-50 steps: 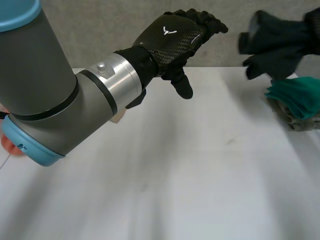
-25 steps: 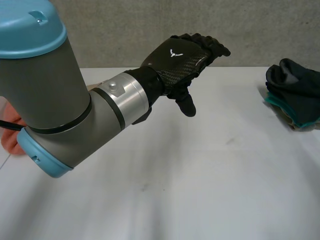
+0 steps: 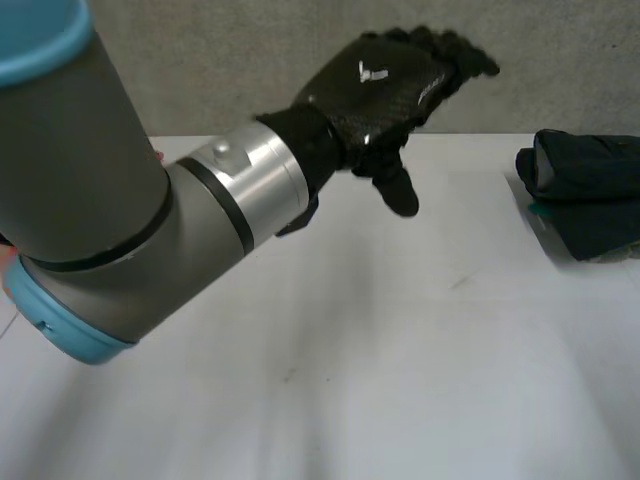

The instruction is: Fold the laundry.

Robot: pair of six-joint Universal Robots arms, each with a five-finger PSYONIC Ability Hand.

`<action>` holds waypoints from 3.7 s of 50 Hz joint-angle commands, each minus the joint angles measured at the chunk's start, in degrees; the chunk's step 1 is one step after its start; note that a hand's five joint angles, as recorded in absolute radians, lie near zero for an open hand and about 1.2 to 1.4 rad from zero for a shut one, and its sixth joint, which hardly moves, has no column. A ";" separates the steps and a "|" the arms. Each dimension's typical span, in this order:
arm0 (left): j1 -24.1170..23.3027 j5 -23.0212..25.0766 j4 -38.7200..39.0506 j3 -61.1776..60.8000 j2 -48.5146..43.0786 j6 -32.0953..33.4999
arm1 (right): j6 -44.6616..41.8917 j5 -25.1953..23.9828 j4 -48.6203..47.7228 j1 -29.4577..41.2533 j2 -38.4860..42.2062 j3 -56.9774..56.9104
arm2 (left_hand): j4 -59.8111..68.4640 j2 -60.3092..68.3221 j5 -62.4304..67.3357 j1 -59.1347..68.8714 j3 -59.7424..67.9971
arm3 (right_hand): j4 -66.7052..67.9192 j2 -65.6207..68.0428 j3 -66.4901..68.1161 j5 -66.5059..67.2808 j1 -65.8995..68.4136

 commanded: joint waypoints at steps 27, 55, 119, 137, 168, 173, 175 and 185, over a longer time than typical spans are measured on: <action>41.23 -5.84 8.03 -3.31 -19.56 34.89 | -15.96 -4.85 -10.84 43.76 -10.83 32.74 | -1.24 -0.52 -2.44 -0.95 0.03 | -1.99 -2.40 -1.87 -2.49 -2.91; 36.15 -20.42 19.47 1.80 -17.32 40.18 | -16.40 -4.50 -11.36 42.18 -9.16 35.73 | 68.38 69.10 67.18 68.67 69.65 | -1.99 -2.40 -1.87 -2.49 -2.91; 42.99 -13.23 15.51 -50.85 6.62 34.53 | -16.22 6.22 11.15 49.03 -14.96 41.26 | 8.51 9.23 7.31 8.80 9.78 | 11.53 11.13 11.65 11.03 10.61; 47.48 -3.28 18.50 -46.02 -5.08 34.89 | -16.66 7.28 -6.79 48.59 -8.01 46.10 | 50.14 50.86 48.94 50.43 51.41 | 68.01 67.60 68.13 67.50 67.09; 34.30 -2.93 9.10 -44.79 35.19 10.54 | -19.56 2.71 18.61 36.02 -32.89 21.85 | 68.38 69.10 67.18 68.67 69.65 | 68.01 67.60 68.13 67.51 67.09; 31.84 -3.45 9.36 -42.86 20.96 10.80 | -19.21 3.15 18.08 36.46 -24.21 19.74 | 68.38 69.10 67.18 68.67 69.65 | 68.01 67.60 68.13 67.51 67.09; 31.05 -3.89 9.54 -40.41 13.87 10.89 | -19.12 3.67 18.08 36.81 -17.97 17.46 | 68.38 69.10 67.18 68.67 69.65 | 68.01 67.60 68.13 67.51 67.09; 29.82 -10.66 9.01 -25.72 -10.87 15.10 | -15.52 11.84 12.20 40.42 -2.83 12.62 | 58.53 59.25 57.33 58.82 59.80 | 68.01 67.60 68.13 67.51 67.09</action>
